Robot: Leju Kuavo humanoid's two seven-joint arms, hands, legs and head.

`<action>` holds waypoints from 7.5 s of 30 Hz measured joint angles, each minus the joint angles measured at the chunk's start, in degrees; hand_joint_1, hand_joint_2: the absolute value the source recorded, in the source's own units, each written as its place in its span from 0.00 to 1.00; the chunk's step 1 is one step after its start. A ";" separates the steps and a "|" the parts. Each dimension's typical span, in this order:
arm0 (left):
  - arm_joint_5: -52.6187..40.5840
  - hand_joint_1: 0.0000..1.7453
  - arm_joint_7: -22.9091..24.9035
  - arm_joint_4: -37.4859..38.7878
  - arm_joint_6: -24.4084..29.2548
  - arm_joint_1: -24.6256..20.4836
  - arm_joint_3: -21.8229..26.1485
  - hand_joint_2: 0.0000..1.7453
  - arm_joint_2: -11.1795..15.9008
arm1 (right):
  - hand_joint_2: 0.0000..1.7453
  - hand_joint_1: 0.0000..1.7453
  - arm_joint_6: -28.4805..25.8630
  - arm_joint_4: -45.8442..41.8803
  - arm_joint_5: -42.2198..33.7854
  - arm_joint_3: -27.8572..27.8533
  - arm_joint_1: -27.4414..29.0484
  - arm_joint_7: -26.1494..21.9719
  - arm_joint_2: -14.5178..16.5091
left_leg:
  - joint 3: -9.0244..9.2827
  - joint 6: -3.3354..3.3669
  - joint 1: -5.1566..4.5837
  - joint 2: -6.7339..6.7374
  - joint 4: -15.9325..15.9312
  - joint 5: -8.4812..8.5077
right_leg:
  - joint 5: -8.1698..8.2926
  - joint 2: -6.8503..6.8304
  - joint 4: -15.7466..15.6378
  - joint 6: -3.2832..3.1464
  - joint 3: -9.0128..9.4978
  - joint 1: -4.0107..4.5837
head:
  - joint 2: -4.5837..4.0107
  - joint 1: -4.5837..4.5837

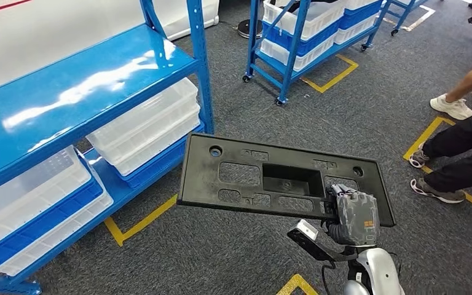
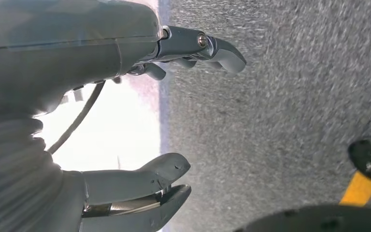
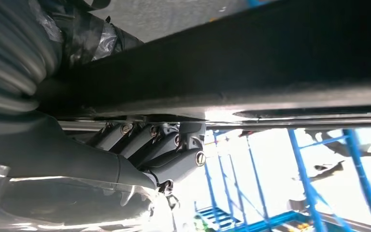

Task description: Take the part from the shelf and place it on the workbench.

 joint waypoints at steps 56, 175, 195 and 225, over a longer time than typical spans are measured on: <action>5.16 0.00 -0.16 0.04 0.68 0.39 6.33 1.00 -2.31 | 1.00 0.97 6.35 0.45 -8.67 -5.25 -5.75 -3.89 -4.82 | -0.69 1.52 0.15 -0.14 -0.52 1.12 | 0.27 -1.28 3.07 2.43 -2.40 -0.41 | 0.00 0.20; 1.80 0.00 0.26 -0.01 1.38 0.21 8.17 1.00 -2.96 | 1.00 0.97 1.20 -4.36 10.98 -11.44 -4.11 6.67 -10.66 | -1.34 2.84 0.59 -1.93 -1.24 2.77 | -3.91 1.70 13.58 4.59 -7.75 -1.86 | 0.00 0.30; 2.68 0.00 1.04 -0.01 -0.42 -0.12 8.93 1.00 -3.13 | 1.00 0.97 1.08 -4.01 11.78 -11.73 -4.85 7.68 -10.39 | -3.45 1.40 0.11 -6.05 0.82 3.02 | -0.07 6.37 1.80 1.04 -1.18 -0.61 | 0.00 0.19; 2.24 0.00 1.04 -0.01 -0.74 -0.28 9.66 1.00 -3.49 | 1.00 0.97 3.01 -1.98 10.89 -11.75 -6.30 7.52 -9.91 | -3.32 1.83 -0.03 -6.56 0.48 3.16 | -0.05 5.79 1.16 1.87 -0.82 -0.63 | 0.00 0.21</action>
